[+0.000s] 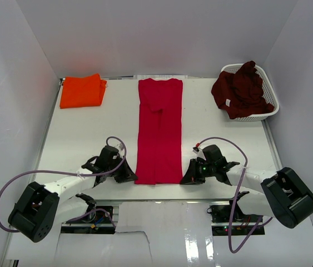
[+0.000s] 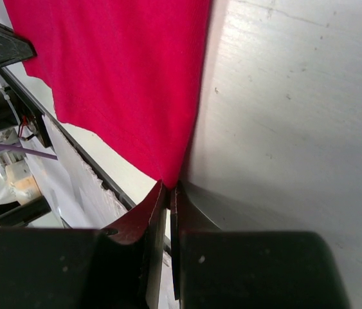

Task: Fold and stack the t-shirts
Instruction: Grab the bottom of the folded rectangular tshirt with both arms

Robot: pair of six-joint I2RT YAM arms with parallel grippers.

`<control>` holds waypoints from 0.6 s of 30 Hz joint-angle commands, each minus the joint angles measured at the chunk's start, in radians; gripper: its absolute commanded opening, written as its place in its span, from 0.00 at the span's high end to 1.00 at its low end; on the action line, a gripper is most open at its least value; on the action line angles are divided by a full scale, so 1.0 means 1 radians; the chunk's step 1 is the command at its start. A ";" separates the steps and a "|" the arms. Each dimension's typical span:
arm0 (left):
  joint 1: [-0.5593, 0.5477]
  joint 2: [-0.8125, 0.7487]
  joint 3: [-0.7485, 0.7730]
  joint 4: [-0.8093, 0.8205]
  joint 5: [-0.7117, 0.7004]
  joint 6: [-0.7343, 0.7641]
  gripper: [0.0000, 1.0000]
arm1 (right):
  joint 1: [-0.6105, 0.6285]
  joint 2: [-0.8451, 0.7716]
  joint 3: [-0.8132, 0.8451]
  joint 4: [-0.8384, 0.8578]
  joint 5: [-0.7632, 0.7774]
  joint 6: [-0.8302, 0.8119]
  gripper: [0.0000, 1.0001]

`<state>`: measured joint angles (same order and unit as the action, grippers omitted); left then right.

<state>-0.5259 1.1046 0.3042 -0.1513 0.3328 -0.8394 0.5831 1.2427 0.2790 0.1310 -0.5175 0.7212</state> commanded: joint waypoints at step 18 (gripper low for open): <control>-0.003 0.031 0.214 -0.218 -0.003 0.019 1.00 | 0.004 -0.057 0.209 -0.238 -0.001 -0.077 0.92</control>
<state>-0.5262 1.1530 0.4633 -0.3256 0.3298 -0.8280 0.5831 1.2007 0.4355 -0.0639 -0.5106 0.6697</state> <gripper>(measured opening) 0.019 0.086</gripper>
